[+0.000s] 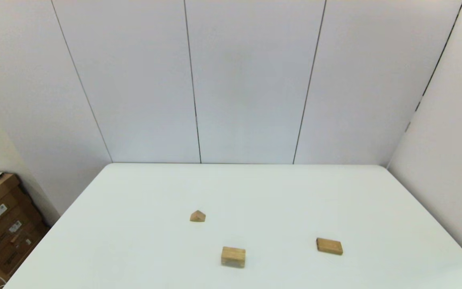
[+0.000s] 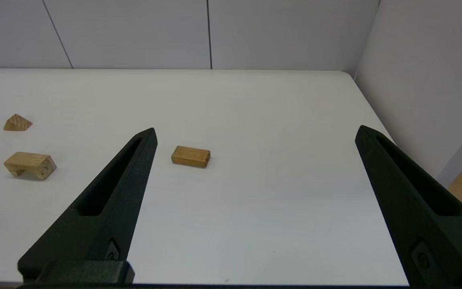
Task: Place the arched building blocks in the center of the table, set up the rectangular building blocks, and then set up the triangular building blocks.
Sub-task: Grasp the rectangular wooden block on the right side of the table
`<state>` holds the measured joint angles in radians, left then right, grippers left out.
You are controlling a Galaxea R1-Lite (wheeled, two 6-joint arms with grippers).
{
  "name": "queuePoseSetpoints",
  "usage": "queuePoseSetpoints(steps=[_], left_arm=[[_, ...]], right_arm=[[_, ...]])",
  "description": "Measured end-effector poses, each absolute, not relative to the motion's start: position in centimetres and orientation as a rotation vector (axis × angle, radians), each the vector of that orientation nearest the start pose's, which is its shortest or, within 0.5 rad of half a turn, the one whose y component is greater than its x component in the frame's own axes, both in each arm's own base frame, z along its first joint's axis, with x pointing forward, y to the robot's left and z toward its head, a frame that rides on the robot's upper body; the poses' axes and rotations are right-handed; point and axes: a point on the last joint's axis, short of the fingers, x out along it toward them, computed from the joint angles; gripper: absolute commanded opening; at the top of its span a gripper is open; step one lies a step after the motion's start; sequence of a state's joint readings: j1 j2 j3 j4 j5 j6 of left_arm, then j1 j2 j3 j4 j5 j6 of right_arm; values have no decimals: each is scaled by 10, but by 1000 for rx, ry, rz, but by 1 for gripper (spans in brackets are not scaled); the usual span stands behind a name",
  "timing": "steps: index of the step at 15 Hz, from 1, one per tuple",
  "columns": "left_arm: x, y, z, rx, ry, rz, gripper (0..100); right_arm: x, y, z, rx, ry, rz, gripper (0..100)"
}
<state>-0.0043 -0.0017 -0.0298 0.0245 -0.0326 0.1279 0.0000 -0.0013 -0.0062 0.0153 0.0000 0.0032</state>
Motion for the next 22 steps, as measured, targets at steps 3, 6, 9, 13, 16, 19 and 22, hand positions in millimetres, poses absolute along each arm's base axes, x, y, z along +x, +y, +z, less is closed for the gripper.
queuePoseSetpoints(steps=[3,6,9,13,16,19,22], left_arm=[[-23,0,76,74,-7,-24,100],[-23,0,76,29,-3,-23,100],[-23,0,75,28,-2,-23,100],[-23,0,75,29,-2,-22,100],[-23,0,75,29,-2,-23,100],[-23,0,75,29,-2,-23,100],[-23,0,75,29,-2,-22,100]], right_arm=[[-23,0,76,3,8,0,100],[-23,0,76,3,8,0,100],[-23,0,76,3,8,0,100],[-23,0,76,3,8,0,100],[-23,0,76,3,8,0,100],[-23,0,77,3,-10,0,100],[-23,0,76,0,-7,0,100]])
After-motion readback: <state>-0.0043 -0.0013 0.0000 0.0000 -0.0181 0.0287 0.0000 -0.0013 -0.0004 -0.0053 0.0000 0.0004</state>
